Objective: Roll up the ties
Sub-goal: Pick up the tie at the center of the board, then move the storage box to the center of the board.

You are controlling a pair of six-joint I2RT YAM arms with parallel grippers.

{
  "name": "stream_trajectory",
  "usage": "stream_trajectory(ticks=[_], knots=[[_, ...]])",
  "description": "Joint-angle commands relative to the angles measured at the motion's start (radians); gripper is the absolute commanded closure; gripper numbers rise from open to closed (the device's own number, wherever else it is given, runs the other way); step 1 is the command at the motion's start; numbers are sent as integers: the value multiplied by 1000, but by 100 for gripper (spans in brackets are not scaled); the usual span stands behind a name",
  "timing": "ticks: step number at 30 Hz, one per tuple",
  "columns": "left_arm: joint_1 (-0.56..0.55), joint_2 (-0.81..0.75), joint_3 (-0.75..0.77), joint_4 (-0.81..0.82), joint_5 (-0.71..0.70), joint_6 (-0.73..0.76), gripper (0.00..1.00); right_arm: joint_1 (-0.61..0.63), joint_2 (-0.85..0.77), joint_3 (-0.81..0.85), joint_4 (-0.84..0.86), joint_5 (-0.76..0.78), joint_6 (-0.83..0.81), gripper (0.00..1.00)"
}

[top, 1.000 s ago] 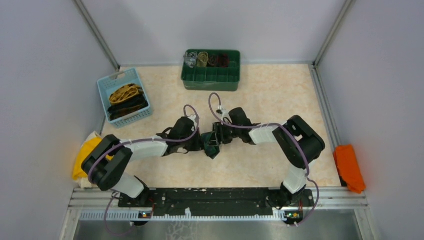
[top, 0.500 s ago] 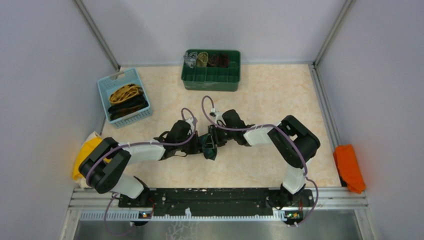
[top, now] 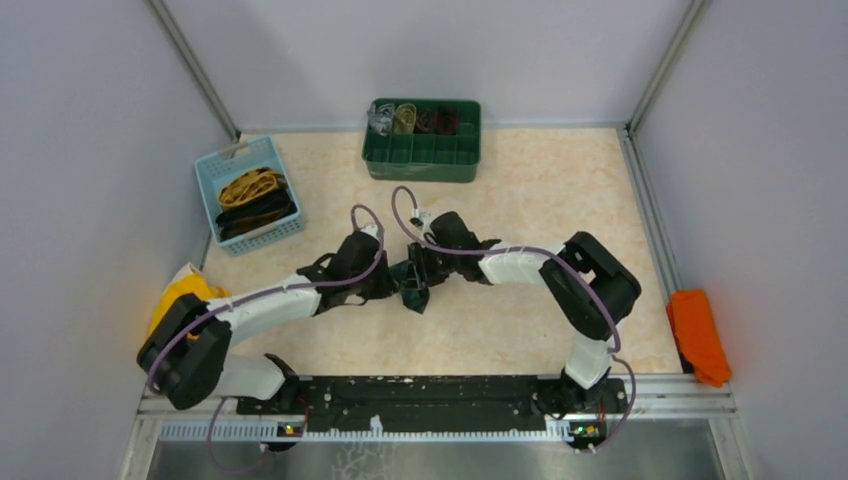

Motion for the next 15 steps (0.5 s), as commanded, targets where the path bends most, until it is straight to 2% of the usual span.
stream_trajectory(ticks=[1,5,8,15], knots=[[-2,-108,119,-132,-206,41,100,4,-108,129,-155,178,-86,100],[47,-78,257,-138,-218,97,100,-19,-148,197,-238,257,-111,100],[106,35,387,-70,-164,155,100,-72,-225,209,-265,344,-117,100],[192,545,926,-71,-159,299,100,-253,-325,236,-242,321,-152,100]])
